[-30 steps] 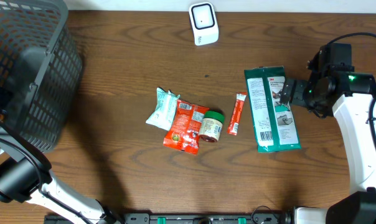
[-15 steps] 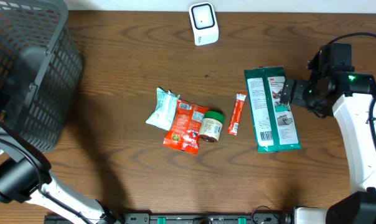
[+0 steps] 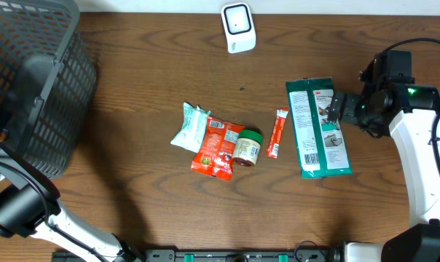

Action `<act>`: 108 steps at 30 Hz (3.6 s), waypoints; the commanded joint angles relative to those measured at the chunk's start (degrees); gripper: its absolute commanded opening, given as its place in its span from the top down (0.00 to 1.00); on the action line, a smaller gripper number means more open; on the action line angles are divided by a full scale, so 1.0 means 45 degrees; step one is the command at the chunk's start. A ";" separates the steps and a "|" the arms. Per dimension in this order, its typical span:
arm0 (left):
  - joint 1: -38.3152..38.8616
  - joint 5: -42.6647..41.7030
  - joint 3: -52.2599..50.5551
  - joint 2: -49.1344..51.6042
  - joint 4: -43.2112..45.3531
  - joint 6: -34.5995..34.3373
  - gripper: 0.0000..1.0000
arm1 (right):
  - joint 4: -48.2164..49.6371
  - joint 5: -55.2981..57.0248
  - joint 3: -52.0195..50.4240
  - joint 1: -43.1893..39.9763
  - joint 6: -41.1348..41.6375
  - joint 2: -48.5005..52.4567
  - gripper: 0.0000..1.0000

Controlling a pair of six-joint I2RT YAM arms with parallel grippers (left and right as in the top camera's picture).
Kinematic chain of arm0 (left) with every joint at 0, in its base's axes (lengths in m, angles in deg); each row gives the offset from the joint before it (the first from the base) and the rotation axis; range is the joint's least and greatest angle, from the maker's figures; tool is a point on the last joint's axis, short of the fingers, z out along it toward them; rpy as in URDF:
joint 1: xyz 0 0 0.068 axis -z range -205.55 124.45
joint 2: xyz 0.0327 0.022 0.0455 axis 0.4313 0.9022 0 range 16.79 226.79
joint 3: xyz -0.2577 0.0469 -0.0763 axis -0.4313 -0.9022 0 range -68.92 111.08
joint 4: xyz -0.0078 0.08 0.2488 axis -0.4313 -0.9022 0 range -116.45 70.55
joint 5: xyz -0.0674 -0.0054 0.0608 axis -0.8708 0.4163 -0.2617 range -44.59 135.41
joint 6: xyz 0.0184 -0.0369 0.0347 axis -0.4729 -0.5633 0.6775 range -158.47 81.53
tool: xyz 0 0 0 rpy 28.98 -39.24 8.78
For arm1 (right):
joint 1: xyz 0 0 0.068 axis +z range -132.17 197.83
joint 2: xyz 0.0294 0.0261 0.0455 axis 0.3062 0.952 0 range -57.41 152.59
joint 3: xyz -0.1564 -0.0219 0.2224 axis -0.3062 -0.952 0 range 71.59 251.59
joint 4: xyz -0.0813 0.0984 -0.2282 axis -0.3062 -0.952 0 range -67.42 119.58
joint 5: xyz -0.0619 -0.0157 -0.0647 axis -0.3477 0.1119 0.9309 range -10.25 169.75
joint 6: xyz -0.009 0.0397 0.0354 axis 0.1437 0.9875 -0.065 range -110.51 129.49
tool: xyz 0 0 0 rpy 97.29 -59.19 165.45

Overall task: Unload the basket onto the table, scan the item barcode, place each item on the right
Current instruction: 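Grasp the Kleenex tissue pack in the basket with the left gripper, then carry the Kleenex pack out and drop it beside the red stick packet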

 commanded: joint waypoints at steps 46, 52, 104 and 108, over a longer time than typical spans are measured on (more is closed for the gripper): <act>0.2268 -0.7461 -0.0165 -1.0171 -0.1598 -0.1156 0.51 | -0.0015 -0.0053 -0.0049 -0.0029 -0.0175 0.0034 0.01; 0.4721 -0.9772 -0.0170 -1.0516 -0.3832 -0.0427 0.51 | -0.0010 -0.0053 -0.0049 -0.0029 -0.0170 0.0034 0.01; 1.4586 -1.5849 -0.0578 0.1224 0.4920 0.0816 0.36 | -0.0010 -0.0053 -0.0049 -0.0029 -0.0170 0.0034 0.01; 1.5086 -1.3352 -0.0529 0.0442 0.3240 0.1904 0.36 | -0.0010 -0.0053 -0.0049 -0.0029 -0.0170 0.0034 0.01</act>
